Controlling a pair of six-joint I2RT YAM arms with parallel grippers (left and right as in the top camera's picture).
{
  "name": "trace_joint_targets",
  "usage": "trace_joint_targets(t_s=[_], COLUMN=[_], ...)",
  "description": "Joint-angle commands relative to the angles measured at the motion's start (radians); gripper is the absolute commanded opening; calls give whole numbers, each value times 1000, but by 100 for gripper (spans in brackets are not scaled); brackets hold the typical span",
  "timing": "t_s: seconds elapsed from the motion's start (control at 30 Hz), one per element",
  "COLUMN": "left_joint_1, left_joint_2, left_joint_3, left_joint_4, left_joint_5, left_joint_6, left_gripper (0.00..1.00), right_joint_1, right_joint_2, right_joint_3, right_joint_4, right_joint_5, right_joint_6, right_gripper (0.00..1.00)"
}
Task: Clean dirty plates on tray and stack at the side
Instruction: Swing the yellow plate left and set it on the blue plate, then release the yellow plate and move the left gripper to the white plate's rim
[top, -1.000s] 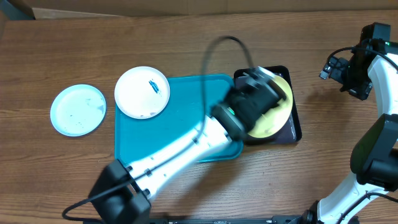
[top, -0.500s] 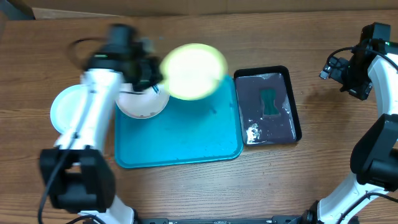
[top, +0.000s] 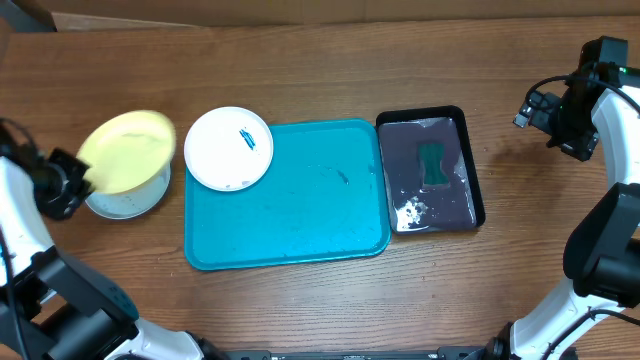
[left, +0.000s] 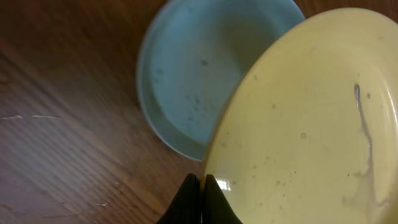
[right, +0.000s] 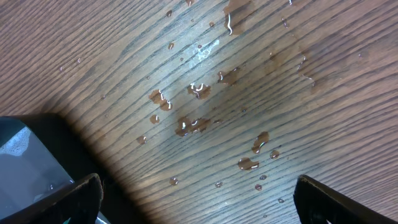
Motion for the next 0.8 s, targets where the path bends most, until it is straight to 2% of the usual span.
trace_joint_targets(t_s=[0.0, 0.27, 0.47, 0.5, 0.53, 0.63, 0.7, 0.77], left_joint_1=[37, 19, 19, 19, 19, 19, 19, 19], left_joint_2=[-42, -38, -38, -38, -38, -38, -38, -38], left_joint_3=[-20, -107, -198, -206, -211, -212, -209, -203], left_joint_4=[47, 165, 280, 296, 308, 323, 331, 324], left_joint_5=[-142, -196, -174, -157, -136, -34, 97, 176], left_joint_6=[-36, -46, -46, -46, -44, -11, 66, 71], left_gripper=[4, 4, 6, 9, 16, 52, 67, 78], right_joint_1=[-3, -3, -3, -3, -3, -3, -3, -3], right_joint_2=[-10, -10, -10, -10, -10, -10, -10, -10], right_joint_3=[5, 5, 5, 5, 5, 5, 5, 5], right_joint_4=[0, 0, 0, 0, 0, 0, 0, 0], right_joint_5=[2, 2, 2, 2, 2, 2, 2, 2], right_joint_6=[5, 5, 5, 5, 5, 5, 5, 5], right_gripper=[100, 100, 100, 100, 100, 100, 100, 100])
